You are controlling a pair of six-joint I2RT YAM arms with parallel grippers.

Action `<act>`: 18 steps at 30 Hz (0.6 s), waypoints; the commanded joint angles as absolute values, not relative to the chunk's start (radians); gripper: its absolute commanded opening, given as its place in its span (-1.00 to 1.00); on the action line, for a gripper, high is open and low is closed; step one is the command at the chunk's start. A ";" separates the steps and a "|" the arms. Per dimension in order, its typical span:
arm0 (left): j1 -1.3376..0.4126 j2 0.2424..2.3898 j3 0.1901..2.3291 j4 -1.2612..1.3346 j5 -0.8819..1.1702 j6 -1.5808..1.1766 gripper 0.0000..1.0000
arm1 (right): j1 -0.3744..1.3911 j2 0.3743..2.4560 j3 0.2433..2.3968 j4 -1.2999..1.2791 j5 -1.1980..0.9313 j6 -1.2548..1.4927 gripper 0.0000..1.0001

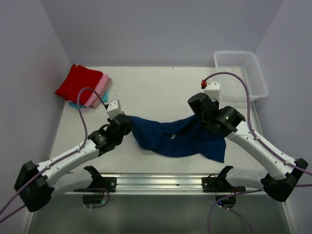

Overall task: Fold and stack the t-shirts
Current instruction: Flatten out the tshirt

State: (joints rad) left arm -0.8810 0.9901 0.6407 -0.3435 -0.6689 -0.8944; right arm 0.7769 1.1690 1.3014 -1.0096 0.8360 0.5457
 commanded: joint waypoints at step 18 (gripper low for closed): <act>-0.261 1.315 0.910 0.201 -0.305 -0.503 -1.00 | 0.767 1.127 1.249 -0.965 0.802 0.522 -1.00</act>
State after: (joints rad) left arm -0.2672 1.3804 0.8402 0.0441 -0.3439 -0.5838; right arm 0.7746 1.1450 1.2507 -0.9966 0.7887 0.5365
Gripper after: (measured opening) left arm 0.044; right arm 0.022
